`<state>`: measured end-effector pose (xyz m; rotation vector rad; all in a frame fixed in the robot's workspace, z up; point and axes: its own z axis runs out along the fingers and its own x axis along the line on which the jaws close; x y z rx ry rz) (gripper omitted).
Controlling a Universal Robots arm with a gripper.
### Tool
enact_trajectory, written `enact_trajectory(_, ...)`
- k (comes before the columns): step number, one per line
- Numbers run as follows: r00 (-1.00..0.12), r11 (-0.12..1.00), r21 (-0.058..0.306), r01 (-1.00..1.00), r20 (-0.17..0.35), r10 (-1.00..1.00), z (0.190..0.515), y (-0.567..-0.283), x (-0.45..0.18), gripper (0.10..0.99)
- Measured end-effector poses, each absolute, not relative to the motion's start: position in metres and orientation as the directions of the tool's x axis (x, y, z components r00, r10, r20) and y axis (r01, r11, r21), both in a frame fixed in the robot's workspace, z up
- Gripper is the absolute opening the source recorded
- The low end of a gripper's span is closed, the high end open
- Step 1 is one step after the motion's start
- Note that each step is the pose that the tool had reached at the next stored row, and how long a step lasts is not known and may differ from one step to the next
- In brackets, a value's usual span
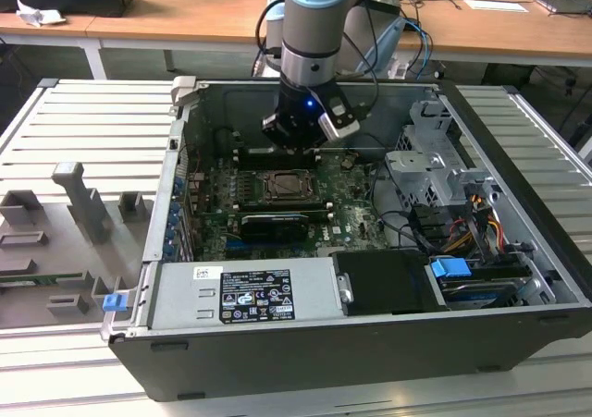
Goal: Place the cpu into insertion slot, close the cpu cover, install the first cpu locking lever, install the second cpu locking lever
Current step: 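Install the first cpu locking lever, then install the second cpu locking lever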
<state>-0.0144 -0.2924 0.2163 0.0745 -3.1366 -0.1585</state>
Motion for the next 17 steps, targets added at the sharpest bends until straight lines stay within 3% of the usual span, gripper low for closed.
enact_trajectory(17, -0.999, 0.994, 0.101, -0.047, -0.002, -0.047, 0.216, -0.305, -0.014, 0.106)
